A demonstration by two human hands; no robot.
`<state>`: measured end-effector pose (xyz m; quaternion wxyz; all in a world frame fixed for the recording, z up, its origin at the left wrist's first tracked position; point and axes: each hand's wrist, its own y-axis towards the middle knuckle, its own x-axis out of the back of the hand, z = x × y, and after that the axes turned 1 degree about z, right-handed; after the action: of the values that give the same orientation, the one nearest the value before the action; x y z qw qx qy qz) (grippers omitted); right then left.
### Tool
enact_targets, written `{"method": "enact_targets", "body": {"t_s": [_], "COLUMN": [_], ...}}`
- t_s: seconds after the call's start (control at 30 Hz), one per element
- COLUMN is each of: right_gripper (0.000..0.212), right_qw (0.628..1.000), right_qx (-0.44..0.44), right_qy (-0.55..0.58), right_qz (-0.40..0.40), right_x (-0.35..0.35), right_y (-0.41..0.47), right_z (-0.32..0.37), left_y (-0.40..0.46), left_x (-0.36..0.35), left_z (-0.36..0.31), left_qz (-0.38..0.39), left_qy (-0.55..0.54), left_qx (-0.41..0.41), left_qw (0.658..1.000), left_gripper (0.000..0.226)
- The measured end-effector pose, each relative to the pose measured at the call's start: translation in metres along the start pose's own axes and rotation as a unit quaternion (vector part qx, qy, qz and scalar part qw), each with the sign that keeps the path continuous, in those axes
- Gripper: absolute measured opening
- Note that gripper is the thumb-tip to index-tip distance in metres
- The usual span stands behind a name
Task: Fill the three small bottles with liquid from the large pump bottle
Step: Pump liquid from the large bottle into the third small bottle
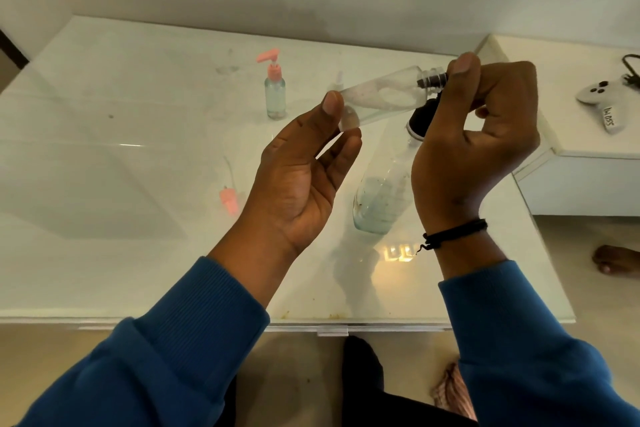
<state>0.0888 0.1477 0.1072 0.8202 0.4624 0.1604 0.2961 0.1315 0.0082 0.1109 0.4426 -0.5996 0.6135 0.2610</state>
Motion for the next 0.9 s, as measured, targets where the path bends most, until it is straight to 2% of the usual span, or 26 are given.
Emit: {"method": "enact_targets", "body": {"t_s": [0.9], "right_gripper": [0.035], "right_qw": [1.0], "right_qx": [0.007], "right_qy": [-0.003], "right_qz": [-0.002], "right_x": [0.0002], "right_y": [0.0016], "right_z": [-0.0004], "left_y": [0.0008], "left_x": [0.0014], "left_z": [-0.0002], "left_qz": [0.006], "left_qy": [-0.01], "left_qx": [0.004], "left_qw": [1.0], "left_gripper": [0.035]}}
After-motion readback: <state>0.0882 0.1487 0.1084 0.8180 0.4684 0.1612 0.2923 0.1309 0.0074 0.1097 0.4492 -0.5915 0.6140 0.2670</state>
